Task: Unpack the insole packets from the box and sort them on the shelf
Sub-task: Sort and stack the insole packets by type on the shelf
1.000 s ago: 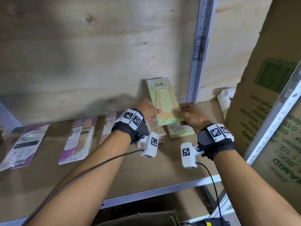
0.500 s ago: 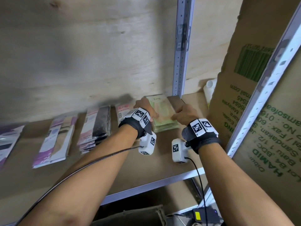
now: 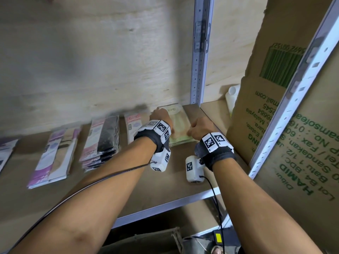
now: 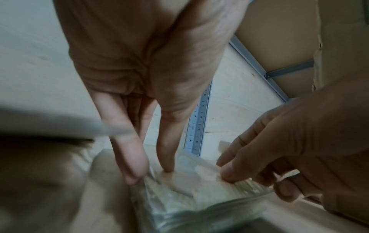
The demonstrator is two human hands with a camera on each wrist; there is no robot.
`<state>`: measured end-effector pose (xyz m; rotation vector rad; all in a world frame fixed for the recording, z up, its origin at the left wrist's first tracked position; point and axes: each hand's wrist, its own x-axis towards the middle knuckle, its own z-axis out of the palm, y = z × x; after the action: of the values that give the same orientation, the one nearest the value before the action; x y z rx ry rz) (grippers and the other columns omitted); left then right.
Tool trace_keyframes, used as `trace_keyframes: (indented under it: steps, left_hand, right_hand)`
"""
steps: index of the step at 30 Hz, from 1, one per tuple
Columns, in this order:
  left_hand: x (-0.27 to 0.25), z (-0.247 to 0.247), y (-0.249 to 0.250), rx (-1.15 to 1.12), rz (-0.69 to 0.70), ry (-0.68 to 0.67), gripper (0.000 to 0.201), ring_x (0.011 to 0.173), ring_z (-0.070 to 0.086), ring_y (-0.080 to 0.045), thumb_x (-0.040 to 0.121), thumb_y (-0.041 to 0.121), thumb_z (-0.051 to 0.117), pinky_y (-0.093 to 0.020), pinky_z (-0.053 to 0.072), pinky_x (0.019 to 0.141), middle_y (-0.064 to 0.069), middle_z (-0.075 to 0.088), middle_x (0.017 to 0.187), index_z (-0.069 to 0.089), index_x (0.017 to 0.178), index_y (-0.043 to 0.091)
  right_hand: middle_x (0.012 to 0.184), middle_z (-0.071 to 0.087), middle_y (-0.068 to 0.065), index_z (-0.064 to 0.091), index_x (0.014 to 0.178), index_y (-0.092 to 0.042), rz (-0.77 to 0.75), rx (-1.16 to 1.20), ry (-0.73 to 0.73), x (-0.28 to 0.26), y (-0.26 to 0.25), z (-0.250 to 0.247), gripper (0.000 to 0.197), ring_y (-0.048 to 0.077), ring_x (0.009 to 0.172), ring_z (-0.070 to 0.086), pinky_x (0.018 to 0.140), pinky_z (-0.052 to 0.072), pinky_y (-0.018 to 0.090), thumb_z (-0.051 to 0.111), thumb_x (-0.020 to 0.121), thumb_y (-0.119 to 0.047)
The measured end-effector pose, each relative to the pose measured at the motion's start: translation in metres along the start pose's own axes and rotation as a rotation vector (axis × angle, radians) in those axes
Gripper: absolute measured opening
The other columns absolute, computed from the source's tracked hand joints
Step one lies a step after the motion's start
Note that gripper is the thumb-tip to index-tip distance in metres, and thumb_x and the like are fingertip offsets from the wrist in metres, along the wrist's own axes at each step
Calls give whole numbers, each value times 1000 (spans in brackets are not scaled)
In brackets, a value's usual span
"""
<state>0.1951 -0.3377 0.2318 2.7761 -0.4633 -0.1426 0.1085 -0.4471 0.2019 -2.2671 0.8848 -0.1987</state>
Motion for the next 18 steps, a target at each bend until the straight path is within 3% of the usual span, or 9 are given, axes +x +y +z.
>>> trace_keyframes:
  steps: [5,8,10,12,14,18]
  left_hand:
    - [3,2,0,56,30,-6,44,105,68,-26,73,24,88,-31,56,81,-12,67,121,69,106,2]
    - [5,-1,-1,83,59,-7,40,94,72,-24,73,24,87,-28,56,69,-11,73,104,70,101,2]
    - [3,-13,-1,56,74,-3,37,88,73,-26,75,24,85,-29,59,69,-13,74,99,69,99,1]
    - [0,-35,-5,14,92,42,37,92,72,-29,77,25,82,-33,60,75,-16,72,104,67,99,0]
    - [-9,-64,-20,-23,115,134,38,94,70,-33,80,30,78,-31,56,70,-18,70,106,66,99,-1]
    - [-37,-119,-91,-131,103,285,34,88,69,-34,84,39,66,-31,53,70,-14,74,93,74,87,6]
  right_hand:
    - [121,65,14,69,114,-4,-2,-21,-11,0,-1,0,27,30,113,60,97,51,36,65,89,-10]
    - [117,67,13,70,111,-4,-14,-30,-8,-1,-1,-2,25,30,110,61,88,51,31,65,87,-10]
    - [114,67,12,70,110,-4,-14,-35,24,-4,-2,-6,25,28,108,61,81,46,28,65,87,-12]
    - [110,68,11,71,106,-4,-43,-11,61,-6,-5,-11,23,27,105,62,76,43,26,63,86,-14]
    - [106,69,6,71,101,-9,-100,39,65,-11,-12,-15,18,24,102,63,74,42,25,63,86,-16]
    - [91,73,5,70,90,-20,-223,232,18,-37,-39,-4,7,22,83,68,76,53,35,64,88,-17]
